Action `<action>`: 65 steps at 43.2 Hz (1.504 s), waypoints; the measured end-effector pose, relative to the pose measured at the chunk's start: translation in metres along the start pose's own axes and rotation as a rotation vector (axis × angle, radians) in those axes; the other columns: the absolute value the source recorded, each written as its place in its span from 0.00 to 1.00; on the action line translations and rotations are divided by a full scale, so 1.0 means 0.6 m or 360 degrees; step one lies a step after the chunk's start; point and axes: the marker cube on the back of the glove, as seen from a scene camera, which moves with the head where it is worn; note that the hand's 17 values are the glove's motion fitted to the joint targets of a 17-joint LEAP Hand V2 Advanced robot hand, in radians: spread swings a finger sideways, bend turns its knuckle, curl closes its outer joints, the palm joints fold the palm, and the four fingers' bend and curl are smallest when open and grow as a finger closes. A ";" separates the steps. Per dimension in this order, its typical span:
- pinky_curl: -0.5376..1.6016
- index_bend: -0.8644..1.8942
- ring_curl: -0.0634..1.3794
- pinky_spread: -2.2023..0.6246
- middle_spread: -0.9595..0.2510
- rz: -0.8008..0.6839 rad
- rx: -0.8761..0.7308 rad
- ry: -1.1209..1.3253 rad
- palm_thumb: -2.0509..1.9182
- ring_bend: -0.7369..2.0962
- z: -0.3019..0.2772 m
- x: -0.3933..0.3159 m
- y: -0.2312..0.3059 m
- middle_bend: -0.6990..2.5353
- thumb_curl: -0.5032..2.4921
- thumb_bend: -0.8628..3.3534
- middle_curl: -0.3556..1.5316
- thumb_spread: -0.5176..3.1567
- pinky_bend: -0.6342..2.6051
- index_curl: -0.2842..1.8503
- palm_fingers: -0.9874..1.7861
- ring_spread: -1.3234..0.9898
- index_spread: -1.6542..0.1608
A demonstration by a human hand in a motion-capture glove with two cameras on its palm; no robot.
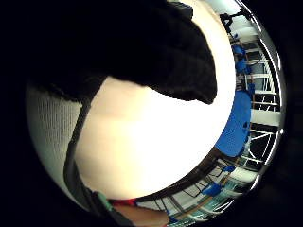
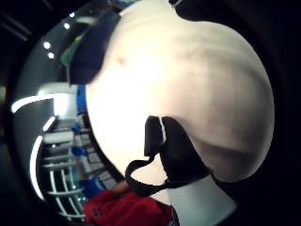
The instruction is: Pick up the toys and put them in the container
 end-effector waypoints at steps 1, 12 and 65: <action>0.39 0.38 0.19 0.83 0.72 0.0001 -0.0003 -0.0010 0.52 0.33 0.003 0.002 0.001 0.26 0.25 0.20 0.29 0.48 0.50 0.26 0.32 0.58 0.71; 0.39 0.38 0.20 0.82 0.71 -0.0008 -0.0022 0.0018 0.52 0.33 0.010 0.002 -0.002 0.26 0.26 0.20 0.29 0.49 0.50 0.28 0.34 0.57 0.70; 0.39 0.41 0.24 0.81 0.68 -0.0055 0.0140 -0.0176 0.52 0.36 -0.134 -0.157 -0.011 0.27 0.26 0.20 0.34 0.50 0.44 0.33 0.36 0.55 0.68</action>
